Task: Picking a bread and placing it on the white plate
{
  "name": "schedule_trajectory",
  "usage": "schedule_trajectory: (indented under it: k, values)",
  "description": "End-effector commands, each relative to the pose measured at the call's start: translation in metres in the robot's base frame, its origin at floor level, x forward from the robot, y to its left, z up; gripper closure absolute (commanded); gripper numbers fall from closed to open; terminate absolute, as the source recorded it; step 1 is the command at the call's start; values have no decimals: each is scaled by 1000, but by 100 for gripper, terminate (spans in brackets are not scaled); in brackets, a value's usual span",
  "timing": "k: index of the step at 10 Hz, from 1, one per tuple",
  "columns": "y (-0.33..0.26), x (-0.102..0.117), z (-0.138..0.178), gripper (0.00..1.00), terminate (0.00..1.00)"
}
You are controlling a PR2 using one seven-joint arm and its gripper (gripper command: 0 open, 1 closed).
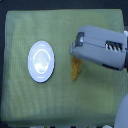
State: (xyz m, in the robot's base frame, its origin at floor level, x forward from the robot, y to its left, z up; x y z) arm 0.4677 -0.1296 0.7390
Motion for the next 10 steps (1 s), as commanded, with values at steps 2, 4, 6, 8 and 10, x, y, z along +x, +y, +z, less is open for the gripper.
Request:
schedule_trajectory:
  k: [2, 4, 6, 8, 10]
  values:
    - [-2, 12, 9, 100, 0]
    - [-1, 17, 14, 100, 0]
    - [-2, 19, 18, 100, 0]
    - [-6, 25, 33, 100, 0]
    - [-4, 39, 75, 100, 0]
